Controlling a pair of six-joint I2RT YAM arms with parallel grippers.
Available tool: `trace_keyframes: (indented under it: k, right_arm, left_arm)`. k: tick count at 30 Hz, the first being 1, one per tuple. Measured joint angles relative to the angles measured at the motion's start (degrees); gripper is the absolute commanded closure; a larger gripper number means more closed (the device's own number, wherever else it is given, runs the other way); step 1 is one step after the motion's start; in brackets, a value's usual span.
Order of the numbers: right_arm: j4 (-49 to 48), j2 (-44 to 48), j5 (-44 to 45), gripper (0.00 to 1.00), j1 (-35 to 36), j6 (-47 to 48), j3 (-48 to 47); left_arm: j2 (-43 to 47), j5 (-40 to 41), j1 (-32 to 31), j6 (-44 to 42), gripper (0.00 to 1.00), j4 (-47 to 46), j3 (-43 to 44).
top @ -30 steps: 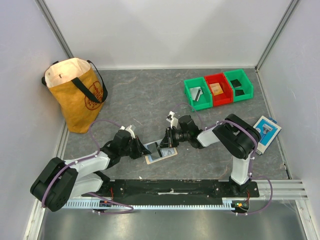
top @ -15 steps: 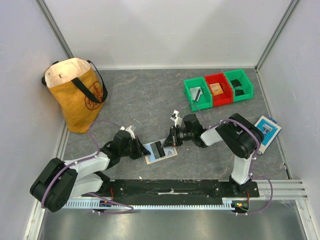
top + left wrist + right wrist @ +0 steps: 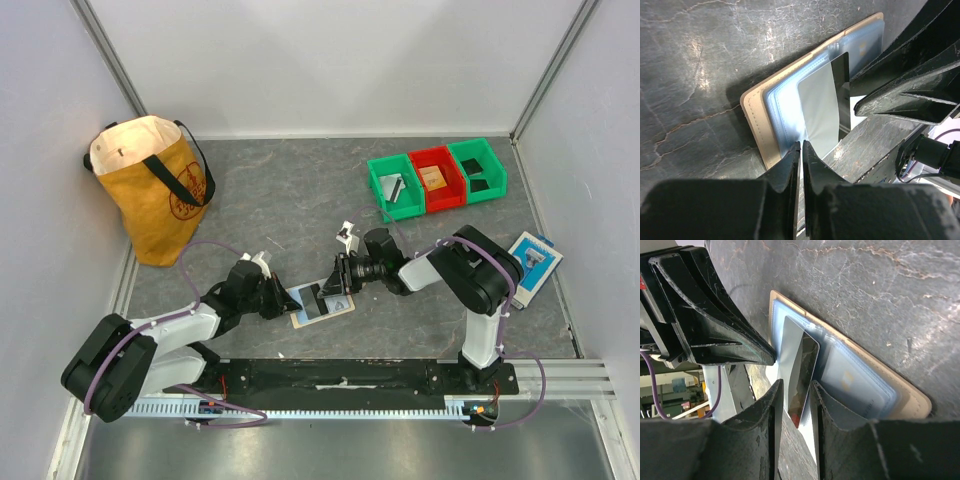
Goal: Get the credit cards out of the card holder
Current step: Remove the credit card from the card holder.
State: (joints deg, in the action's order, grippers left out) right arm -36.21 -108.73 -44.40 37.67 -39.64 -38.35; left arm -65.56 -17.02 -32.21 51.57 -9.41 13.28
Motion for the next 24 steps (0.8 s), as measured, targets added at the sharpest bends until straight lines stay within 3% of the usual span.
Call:
trace_keyframes:
  k: [6, 12, 18, 24]
  right_arm:
    - [-0.9, -1.73, -0.61, 0.73, 0.39, 0.02, -0.87]
    - [-1.11, -2.71, -0.7, 1.0, 0.35, 0.2, -1.07]
    - [0.33, -2.36, -0.46, 1.0, 0.15, 0.9, -1.36]
    - [8.2, 2.29, 1.42, 1.0, -1.31, 2.86, -1.36]
  left_arm:
    - [-0.17, -0.09, 0.0, 0.0, 0.92, -0.13, 0.0]
    - [-0.31, -0.13, 0.0, 0.0, 0.93, -0.22, 0.0]
    - [0.17, 0.0, 0.0, -0.02, 0.91, 0.2, -0.02]
    - [4.37, 1.97, 0.0, -1.86, 0.85, 4.74, 0.11]
